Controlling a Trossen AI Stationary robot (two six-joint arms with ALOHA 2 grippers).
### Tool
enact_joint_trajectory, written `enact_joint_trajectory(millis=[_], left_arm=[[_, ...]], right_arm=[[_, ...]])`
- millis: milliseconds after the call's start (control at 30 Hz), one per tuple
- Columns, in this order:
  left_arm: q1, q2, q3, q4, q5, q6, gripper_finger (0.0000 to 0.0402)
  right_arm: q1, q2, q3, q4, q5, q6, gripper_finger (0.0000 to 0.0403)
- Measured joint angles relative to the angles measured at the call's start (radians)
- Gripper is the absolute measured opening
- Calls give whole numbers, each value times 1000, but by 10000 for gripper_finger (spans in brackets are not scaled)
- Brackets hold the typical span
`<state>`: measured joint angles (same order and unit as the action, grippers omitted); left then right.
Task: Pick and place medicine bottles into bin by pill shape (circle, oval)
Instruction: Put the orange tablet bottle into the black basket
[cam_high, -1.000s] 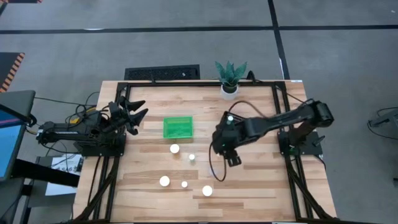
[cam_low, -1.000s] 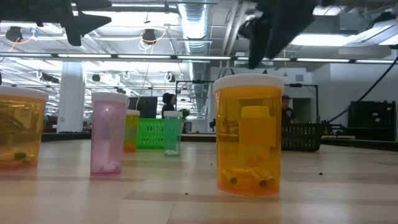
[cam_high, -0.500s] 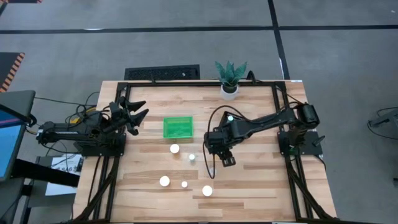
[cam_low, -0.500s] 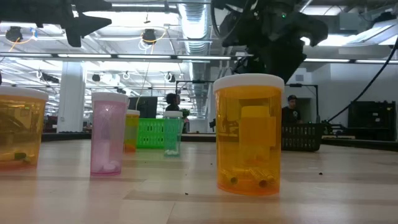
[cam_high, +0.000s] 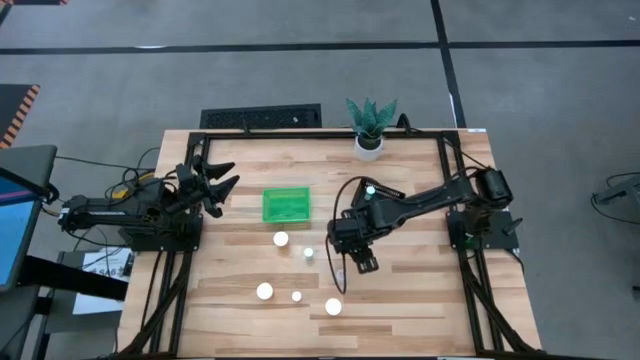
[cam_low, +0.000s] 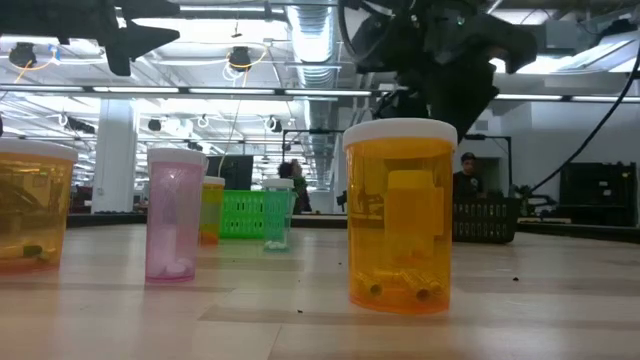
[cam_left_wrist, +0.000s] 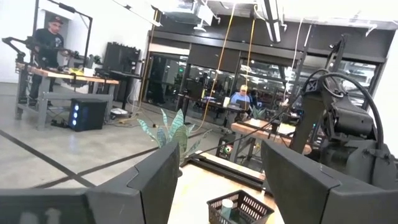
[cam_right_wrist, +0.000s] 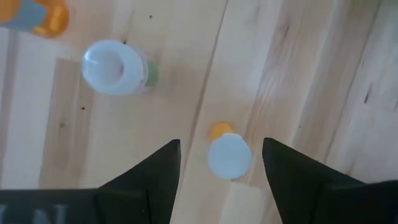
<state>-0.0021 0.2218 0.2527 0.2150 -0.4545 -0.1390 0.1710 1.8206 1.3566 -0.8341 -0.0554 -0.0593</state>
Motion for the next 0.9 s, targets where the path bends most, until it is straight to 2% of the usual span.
enact_joint_trajectory(millis=[667,900], left_arm=[[0,0,0,1,-2,0,220],[0,0,0,1,-2,0,220]], right_arm=[[-11,0,-68,68,1,0,231],[-10,0,-68,64,1,-2,199]])
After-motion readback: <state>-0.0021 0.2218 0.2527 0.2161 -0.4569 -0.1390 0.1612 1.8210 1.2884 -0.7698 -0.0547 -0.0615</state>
